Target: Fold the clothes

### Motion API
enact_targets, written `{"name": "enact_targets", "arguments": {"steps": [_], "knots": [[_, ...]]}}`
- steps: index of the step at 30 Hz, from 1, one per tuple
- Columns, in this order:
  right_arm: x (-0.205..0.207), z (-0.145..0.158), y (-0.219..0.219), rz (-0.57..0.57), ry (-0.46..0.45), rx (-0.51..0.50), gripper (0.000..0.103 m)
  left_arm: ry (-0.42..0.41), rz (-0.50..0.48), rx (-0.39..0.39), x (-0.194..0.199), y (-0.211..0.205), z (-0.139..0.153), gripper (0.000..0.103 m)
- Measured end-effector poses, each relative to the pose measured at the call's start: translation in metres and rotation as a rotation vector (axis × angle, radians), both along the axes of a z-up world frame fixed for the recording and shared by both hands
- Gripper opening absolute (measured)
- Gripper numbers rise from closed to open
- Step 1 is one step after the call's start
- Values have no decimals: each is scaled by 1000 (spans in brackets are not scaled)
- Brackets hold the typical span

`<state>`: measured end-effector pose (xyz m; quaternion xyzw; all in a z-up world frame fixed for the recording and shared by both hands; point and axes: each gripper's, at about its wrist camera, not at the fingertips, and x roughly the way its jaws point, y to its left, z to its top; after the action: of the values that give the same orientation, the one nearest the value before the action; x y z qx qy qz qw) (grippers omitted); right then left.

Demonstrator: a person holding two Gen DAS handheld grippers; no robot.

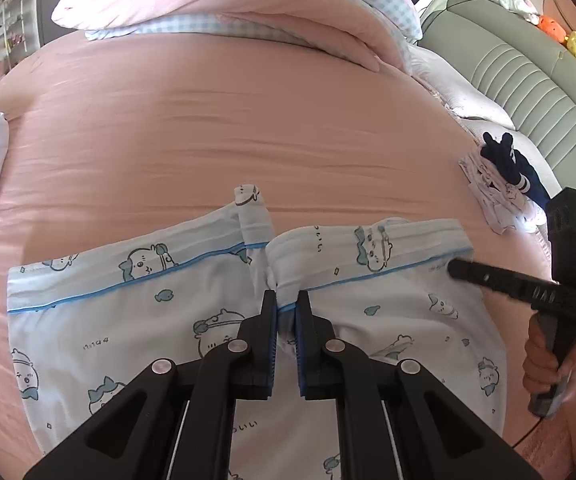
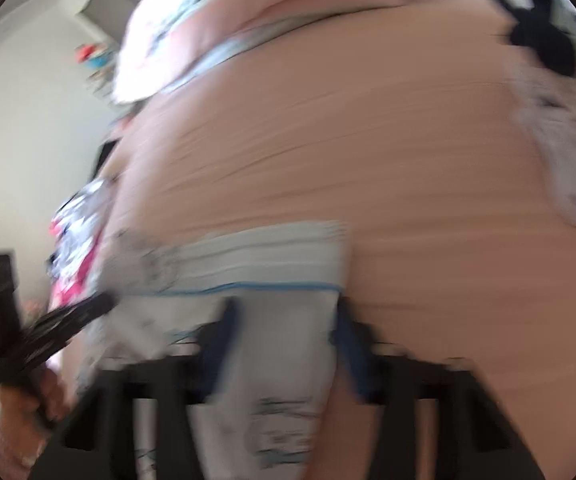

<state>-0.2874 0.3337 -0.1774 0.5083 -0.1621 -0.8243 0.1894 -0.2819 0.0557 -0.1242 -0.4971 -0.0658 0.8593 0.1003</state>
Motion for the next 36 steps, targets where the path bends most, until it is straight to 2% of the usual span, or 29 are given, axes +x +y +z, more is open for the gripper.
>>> {"name": "enact_targets", "arguments": {"steps": [1, 2, 3, 7, 9, 11, 13, 15, 16, 17, 18, 20, 22, 24, 26, 28, 29, 31, 32, 36], "knots": [[0, 2, -6, 24, 8, 6, 24, 2, 3, -4, 2, -3, -1, 6], [7, 8, -2, 11, 31, 20, 15, 7, 2, -6, 0, -1, 0, 6], [13, 15, 2, -3, 53, 34, 11, 13, 0, -8, -1, 0, 2, 6], [39, 40, 17, -57, 143, 90, 10, 71, -64, -8, -17, 16, 16, 7], [32, 54, 18, -102, 184, 122, 9, 113, -108, 3, -25, 29, 26, 7], [38, 71, 35, -165, 230, 117, 8, 157, -162, 10, -32, 45, 36, 6], [37, 84, 45, -219, 266, 93, 9, 159, -200, -9, -37, 57, 37, 7], [20, 65, 42, -195, 175, 22, 13, 148, -202, -17, -40, 58, 33, 7], [12, 55, 40, -183, 130, -13, 18, 138, -199, -15, -39, 57, 31, 7], [4, 46, 38, -171, 85, -48, 33, 132, -192, -18, -39, 57, 30, 7], [-5, 36, 37, -159, 40, -83, 42, 128, -178, -19, -41, 58, 27, 7], [-21, 17, 32, -136, -45, -144, 43, 117, -161, 0, -39, 51, 25, 7], [-30, 3, 18, -126, -65, -111, 43, 107, -141, 14, -34, 44, 23, 7], [-33, -11, 11, -131, -75, -99, 44, 103, -136, 22, -25, 32, 23, 7], [-34, -12, 9, -138, -38, -149, 44, 98, -144, 23, -23, 33, 21, 7], [-39, -18, 6, -113, -45, -195, 34, 91, -149, 21, -22, 36, 19, 7], [-43, -24, 2, -103, -65, -201, 19, 89, -149, 19, -21, 36, 19, 7], [-47, -26, -1, -100, -86, -236, 8, 90, -144, 15, -19, 38, 20, 7], [-46, -24, 0, -98, -95, -253, 7, 92, -142, 15, -19, 38, 20, 7], [-19, 11, 6, -132, -23, -107, 7, 139, -169, 7, -18, 47, 29, 7]]}}
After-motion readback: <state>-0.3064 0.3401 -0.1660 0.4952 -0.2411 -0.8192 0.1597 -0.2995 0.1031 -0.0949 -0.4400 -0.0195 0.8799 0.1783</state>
